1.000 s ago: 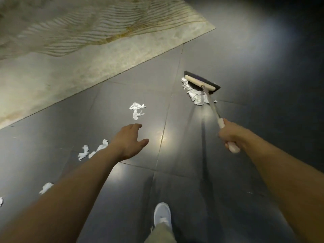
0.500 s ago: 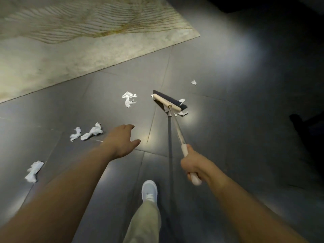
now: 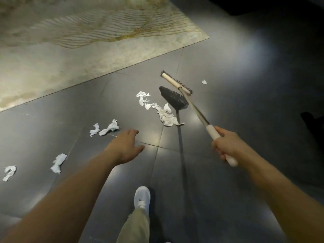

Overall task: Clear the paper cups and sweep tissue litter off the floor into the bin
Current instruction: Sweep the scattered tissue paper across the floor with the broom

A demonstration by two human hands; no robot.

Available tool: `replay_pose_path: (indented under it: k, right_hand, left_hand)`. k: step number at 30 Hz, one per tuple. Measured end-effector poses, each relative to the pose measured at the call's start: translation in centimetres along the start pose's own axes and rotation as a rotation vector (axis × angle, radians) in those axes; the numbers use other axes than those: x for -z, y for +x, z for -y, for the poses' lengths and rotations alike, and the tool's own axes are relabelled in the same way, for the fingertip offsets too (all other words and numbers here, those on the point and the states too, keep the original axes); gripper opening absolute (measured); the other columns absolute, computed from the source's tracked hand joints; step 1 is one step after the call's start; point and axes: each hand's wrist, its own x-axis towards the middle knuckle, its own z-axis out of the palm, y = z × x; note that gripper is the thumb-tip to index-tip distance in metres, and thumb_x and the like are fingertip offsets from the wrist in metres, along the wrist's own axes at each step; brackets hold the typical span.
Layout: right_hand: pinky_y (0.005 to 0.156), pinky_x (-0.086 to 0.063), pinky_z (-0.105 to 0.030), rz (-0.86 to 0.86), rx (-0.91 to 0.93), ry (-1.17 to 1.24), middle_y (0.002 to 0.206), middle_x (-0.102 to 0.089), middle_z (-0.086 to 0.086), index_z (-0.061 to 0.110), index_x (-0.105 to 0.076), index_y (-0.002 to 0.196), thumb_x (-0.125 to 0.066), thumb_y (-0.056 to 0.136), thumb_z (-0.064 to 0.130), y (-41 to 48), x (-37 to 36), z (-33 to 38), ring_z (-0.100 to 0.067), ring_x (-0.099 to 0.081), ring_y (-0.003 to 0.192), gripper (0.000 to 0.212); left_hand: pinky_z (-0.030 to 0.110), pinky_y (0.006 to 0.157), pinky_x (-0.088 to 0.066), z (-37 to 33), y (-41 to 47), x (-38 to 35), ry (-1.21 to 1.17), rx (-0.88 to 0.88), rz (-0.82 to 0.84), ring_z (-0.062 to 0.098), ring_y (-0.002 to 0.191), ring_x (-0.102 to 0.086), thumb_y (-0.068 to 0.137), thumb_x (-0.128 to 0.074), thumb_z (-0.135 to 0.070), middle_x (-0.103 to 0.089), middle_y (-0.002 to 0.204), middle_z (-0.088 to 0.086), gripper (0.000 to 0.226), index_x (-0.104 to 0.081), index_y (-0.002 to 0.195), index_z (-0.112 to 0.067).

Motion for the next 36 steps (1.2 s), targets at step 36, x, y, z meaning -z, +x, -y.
replay_pose_path:
  k: [36]
  right_hand:
    - [0.037,-0.039,-0.020,0.279,-0.085,-0.137,0.093,-0.051,-0.010,0.040,-0.022,0.149,-0.051,0.090,0.000,5.8,-10.4,-7.2,-0.016,-0.047,0.057,0.077]
  left_hand:
    - [0.034,0.113,-0.026,3.0,3.0,-3.9,-0.100,0.089,0.006,0.024,0.138,-0.031,0.091,-0.057,-0.036,-0.035,0.149,0.010,0.065,-0.031,0.144,-0.011]
